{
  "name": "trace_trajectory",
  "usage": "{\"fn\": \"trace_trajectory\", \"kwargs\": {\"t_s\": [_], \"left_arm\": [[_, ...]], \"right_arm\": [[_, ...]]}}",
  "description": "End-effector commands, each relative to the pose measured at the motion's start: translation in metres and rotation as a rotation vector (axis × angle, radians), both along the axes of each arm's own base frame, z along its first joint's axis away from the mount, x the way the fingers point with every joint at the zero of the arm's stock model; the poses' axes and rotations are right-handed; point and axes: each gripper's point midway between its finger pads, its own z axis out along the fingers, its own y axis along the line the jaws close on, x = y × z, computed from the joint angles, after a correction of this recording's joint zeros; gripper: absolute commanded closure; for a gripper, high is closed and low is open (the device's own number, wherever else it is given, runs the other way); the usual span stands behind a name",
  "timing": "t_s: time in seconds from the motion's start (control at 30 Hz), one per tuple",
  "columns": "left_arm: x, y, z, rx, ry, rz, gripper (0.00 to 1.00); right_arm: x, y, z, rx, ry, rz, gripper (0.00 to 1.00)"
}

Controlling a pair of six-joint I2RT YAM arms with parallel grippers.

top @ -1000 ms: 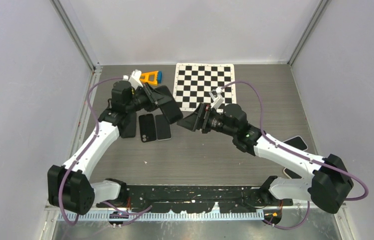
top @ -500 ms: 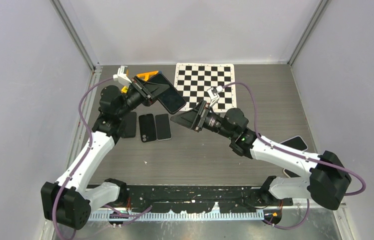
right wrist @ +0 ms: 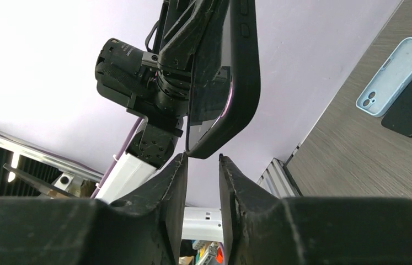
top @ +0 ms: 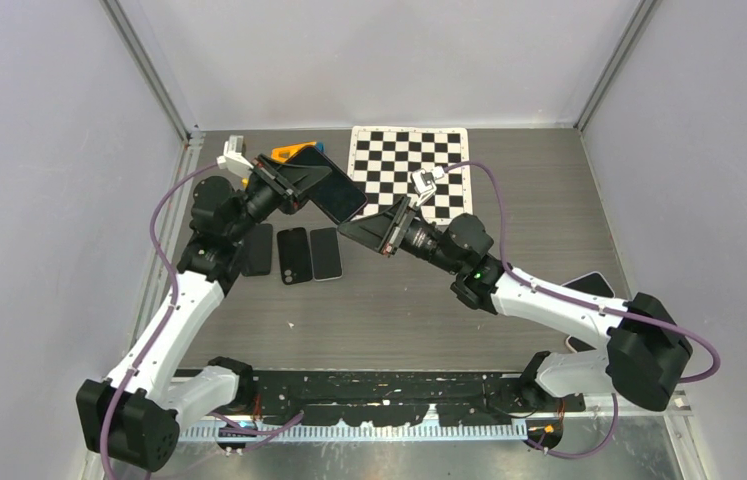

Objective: Take the phone out of the phone case
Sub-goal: Remove the phone case from the phone.

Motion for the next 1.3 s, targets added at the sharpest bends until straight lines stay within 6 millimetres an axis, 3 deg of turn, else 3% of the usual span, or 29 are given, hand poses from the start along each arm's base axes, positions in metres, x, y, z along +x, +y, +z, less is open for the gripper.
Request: {"fn": "trace_trajectory", "kwargs": {"t_s": [0.0, 0.1, 0.23, 0.4, 0.63, 0.87, 1.07, 1.27], "left_arm": [[-0.015, 0.003, 0.033, -0.06, -0.09, -0.011, 1.0], [-0.016, 0.003, 0.031, -0.066, -0.083, -0.01, 1.0], [-0.016, 0.003, 0.03, -0.071, -0.075, -0.011, 1.0], [-0.017, 0.003, 0.029, -0.083, -0.062, -0.012, 1.0], [-0.016, 0.003, 0.025, -0.089, -0.048, -0.009, 1.0], [-0.017, -0.004, 0.016, -0.13, 0.052, -0.06, 1.0], [-0.018, -0.013, -0.003, -0.163, 0.196, -0.13, 1.0], [-0.016, -0.018, -0.013, -0.181, 0.239, -0.162, 1.0]], "right_arm": [[0.007, -0.001, 0.023, 0.059, -0.049, -0.038, 0.65], [0.004, -0.004, 0.021, 0.075, -0.067, -0.036, 0.45], [0.003, -0.005, 0.025, 0.092, -0.072, -0.032, 0.41], [0.0, 0.005, 0.019, 0.038, -0.095, -0.012, 0.6], [-0.008, 0.016, 0.001, -0.049, -0.15, 0.014, 0.72], [0.01, 0.014, -0.028, -0.153, -0.198, -0.084, 0.98], [0.012, 0.011, -0.059, -0.276, -0.402, -0.113, 0.99], [0.007, 0.008, -0.069, -0.332, -0.525, -0.105, 0.99]]}}
